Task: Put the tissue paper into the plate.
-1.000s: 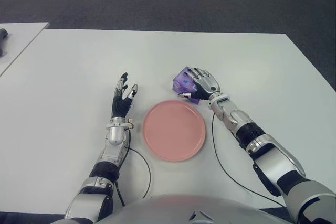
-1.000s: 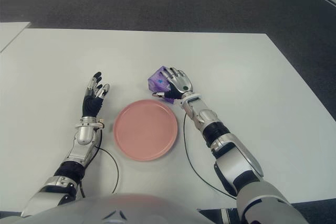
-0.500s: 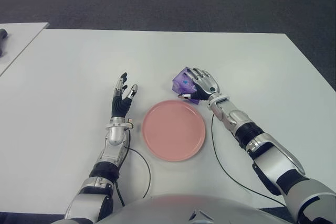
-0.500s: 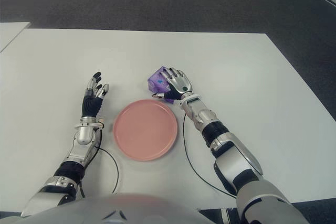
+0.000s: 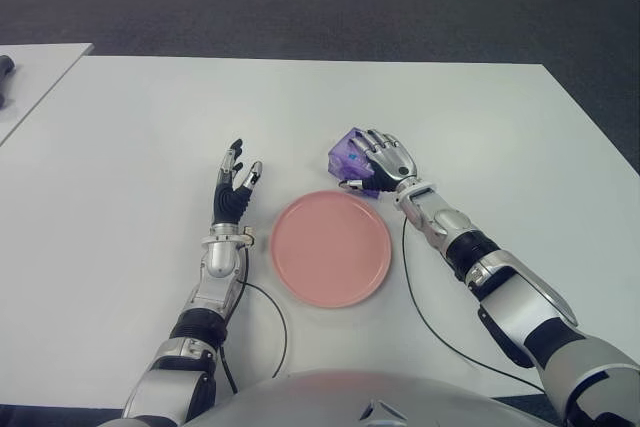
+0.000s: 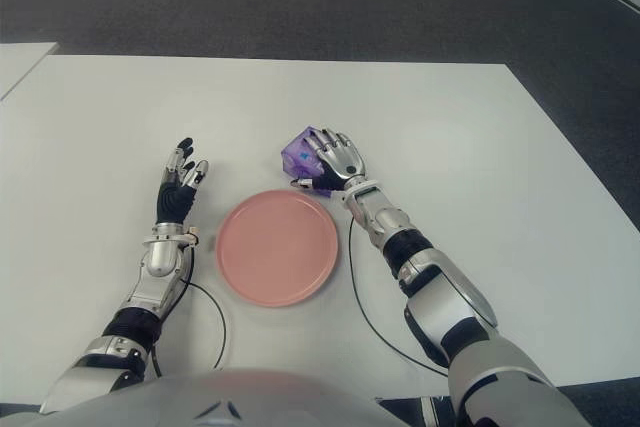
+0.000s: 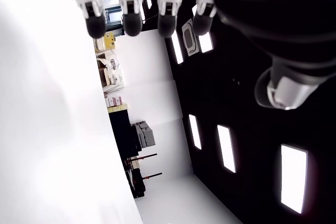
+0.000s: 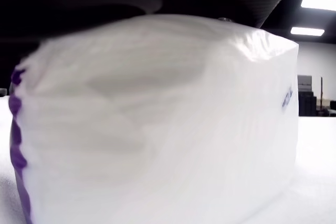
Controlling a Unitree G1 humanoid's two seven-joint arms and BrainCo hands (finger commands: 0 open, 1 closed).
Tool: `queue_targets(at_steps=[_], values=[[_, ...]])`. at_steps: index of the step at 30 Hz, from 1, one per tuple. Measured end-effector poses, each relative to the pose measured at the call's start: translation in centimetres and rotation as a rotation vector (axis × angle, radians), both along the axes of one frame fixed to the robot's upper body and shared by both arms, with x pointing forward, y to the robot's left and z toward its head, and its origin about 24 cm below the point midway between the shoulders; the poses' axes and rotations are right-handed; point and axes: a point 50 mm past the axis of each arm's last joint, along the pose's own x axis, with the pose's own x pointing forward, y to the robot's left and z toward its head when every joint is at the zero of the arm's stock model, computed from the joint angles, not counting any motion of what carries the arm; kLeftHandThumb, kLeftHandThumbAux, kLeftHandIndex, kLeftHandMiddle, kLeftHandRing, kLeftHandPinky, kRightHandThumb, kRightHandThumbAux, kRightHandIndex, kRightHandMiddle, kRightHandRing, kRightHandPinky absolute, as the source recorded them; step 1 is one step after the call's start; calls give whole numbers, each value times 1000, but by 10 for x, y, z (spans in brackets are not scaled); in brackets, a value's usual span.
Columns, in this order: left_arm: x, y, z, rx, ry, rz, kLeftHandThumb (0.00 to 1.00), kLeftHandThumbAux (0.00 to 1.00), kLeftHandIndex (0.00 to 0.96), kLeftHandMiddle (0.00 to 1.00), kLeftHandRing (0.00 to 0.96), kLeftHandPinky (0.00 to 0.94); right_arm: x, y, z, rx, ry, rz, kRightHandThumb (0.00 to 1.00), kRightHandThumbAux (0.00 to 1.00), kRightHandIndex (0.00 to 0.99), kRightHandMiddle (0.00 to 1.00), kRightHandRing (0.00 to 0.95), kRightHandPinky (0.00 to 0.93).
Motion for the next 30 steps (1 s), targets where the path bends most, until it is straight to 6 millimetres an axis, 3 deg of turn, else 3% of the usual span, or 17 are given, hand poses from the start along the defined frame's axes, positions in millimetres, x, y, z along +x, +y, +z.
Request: queue_targets(at_steps=[8, 18, 30], values=[[0, 0, 1, -7, 4, 6, 0, 411, 0, 0, 0, 0, 0, -1, 0, -8, -11, 7, 227, 164, 0, 0, 0, 0], [-1, 0, 0, -1, 9, 5, 0, 423, 0, 0, 0, 0, -1, -1, 1, -49, -70, 0, 347, 154, 0, 0, 0, 0], [-1, 0, 1, 1, 6, 4, 0, 419, 0, 0, 0, 0, -3, -1, 0, -76, -130, 8, 533, 270, 0, 0, 0, 0]])
